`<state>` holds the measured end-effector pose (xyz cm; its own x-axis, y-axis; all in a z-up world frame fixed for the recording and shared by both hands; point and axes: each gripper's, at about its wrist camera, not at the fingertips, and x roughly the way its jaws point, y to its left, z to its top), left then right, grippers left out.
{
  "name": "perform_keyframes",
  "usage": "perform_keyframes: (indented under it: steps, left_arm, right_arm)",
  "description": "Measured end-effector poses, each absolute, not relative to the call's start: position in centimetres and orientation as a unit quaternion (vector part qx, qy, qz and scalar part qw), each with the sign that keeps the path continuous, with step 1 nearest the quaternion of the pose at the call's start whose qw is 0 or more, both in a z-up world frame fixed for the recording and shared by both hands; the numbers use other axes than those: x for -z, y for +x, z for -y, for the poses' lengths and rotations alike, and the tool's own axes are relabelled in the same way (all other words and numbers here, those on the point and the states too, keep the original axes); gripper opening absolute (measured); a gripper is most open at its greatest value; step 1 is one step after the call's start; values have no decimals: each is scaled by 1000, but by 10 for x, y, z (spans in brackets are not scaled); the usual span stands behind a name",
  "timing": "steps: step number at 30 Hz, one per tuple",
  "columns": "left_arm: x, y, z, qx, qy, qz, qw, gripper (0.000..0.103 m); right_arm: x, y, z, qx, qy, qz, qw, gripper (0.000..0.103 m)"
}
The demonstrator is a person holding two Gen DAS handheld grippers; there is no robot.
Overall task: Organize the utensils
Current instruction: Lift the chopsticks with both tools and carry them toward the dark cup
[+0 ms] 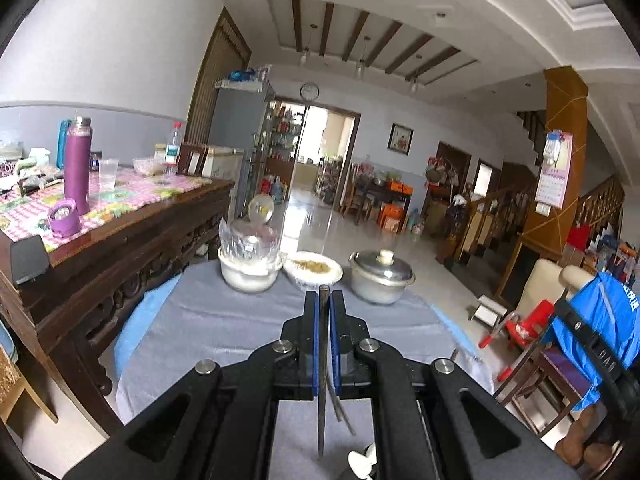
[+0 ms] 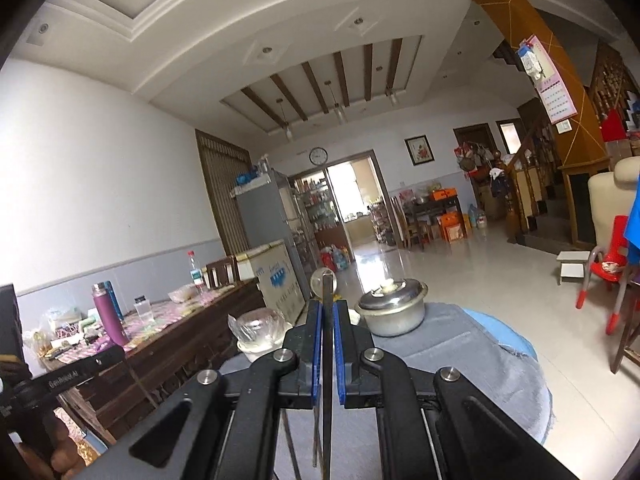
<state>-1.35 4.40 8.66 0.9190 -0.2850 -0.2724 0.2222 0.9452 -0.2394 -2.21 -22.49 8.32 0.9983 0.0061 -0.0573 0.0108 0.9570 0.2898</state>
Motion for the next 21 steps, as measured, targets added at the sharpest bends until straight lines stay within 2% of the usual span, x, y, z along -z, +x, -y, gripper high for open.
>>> perform_keyframes:
  steps: [10, 21]
  left_arm:
    - [-130, -56, -44, 163, -113, -85, 976, 5]
    - [-130, -66, -22, 220, -105, -94, 965, 5]
  right_arm:
    - [-84, -31, 206, -27, 147, -15, 989, 6]
    - [-74, -30, 188, -35, 115, -26, 992, 7]
